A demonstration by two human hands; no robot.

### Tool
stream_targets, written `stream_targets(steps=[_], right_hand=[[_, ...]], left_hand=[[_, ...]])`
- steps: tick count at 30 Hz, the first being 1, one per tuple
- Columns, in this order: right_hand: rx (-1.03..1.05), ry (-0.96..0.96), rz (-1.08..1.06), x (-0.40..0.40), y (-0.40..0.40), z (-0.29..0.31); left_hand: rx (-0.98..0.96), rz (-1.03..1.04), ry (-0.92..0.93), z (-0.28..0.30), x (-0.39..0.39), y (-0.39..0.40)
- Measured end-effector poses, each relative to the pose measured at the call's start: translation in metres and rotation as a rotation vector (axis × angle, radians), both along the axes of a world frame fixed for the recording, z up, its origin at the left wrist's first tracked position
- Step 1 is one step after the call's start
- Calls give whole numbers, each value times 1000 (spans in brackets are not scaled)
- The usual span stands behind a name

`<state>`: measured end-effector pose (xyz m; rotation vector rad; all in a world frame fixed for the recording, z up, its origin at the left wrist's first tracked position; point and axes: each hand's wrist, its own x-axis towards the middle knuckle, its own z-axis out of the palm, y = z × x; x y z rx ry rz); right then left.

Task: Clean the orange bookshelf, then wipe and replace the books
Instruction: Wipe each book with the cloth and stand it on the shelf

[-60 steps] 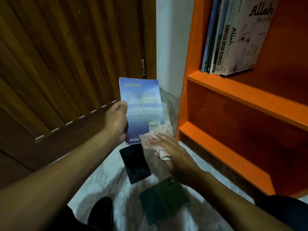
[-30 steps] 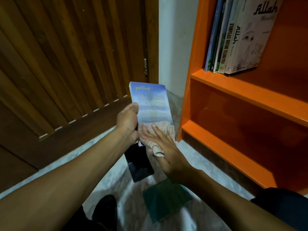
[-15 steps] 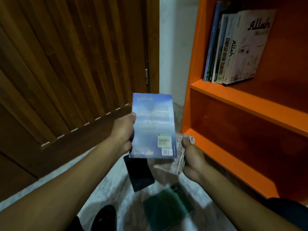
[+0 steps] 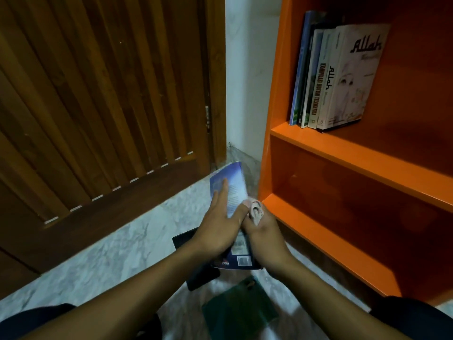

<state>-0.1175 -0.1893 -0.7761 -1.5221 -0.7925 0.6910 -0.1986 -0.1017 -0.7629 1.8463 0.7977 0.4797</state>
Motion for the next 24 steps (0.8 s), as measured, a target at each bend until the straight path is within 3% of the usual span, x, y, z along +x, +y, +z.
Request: stream_targets(steps=[5,8,12,16,18,21,24], right_hand=[[-82,-343,189,-16,-9,-11],[1,-497,238,-14,-9,-18],[190,-316,249,7,-1,-16],[159,-1,-257,39,11,-5],[204,25,-353,54,7,5],[255,-328,-251,66,1,10],[131,-713,-142,59,1,2]], left_hand=[[-256,253,-301,-1,-3,8],[-334,365,-409,-1,-4,10],[-259,493,-424,2,-6,21],[-30,451,-332,13,-10,30],[70,340,-261,21,-14,30],[175,157,-172,24,-15,24],[154,80,-215,28,-12,10]])
